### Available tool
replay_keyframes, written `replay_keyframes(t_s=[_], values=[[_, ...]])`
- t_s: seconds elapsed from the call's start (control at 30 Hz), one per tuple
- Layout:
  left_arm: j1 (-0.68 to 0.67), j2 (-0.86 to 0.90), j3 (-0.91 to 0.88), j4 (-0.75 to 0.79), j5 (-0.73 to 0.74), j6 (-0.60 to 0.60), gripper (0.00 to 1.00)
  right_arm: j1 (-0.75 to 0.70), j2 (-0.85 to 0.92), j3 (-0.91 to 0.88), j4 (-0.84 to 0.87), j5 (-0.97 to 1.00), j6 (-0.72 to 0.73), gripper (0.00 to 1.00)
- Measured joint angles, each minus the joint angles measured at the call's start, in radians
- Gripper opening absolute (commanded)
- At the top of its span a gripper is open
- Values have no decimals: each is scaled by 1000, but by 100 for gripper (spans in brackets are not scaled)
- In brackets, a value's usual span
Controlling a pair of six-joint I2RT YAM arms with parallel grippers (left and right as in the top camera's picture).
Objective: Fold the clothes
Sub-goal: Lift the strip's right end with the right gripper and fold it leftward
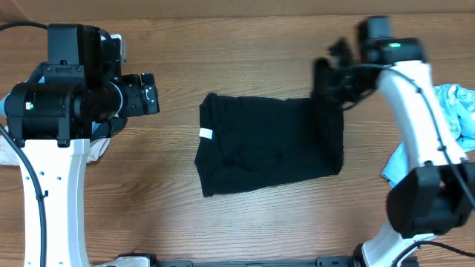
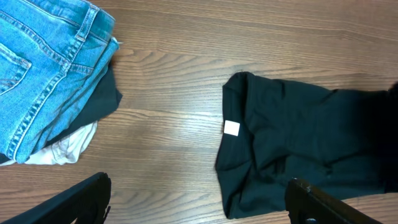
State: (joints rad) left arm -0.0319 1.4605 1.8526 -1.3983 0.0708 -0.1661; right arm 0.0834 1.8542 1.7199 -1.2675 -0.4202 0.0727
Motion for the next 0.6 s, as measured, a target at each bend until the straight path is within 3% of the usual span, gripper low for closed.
replay_keyframes(t_s=[0.17, 0.47, 0.5, 0.53, 0.57, 0.6], values=[[0, 0, 0, 5, 0, 0, 93, 169, 1, -37, 34, 86, 43, 4], [0, 0, 0, 10, 0, 0, 95, 220, 6, -202, 142, 74, 55, 5], [0, 0, 0, 12, 0, 0, 95, 232, 6, -205, 151, 64, 55, 22], [0, 0, 0, 13, 0, 0, 95, 243, 6, -206, 155, 58, 55, 52], [0, 0, 0, 14, 0, 0, 96, 254, 6, -206, 161, 52, 63, 64], [0, 0, 0, 15, 0, 0, 97, 268, 6, -206, 164, 45, 56, 67]])
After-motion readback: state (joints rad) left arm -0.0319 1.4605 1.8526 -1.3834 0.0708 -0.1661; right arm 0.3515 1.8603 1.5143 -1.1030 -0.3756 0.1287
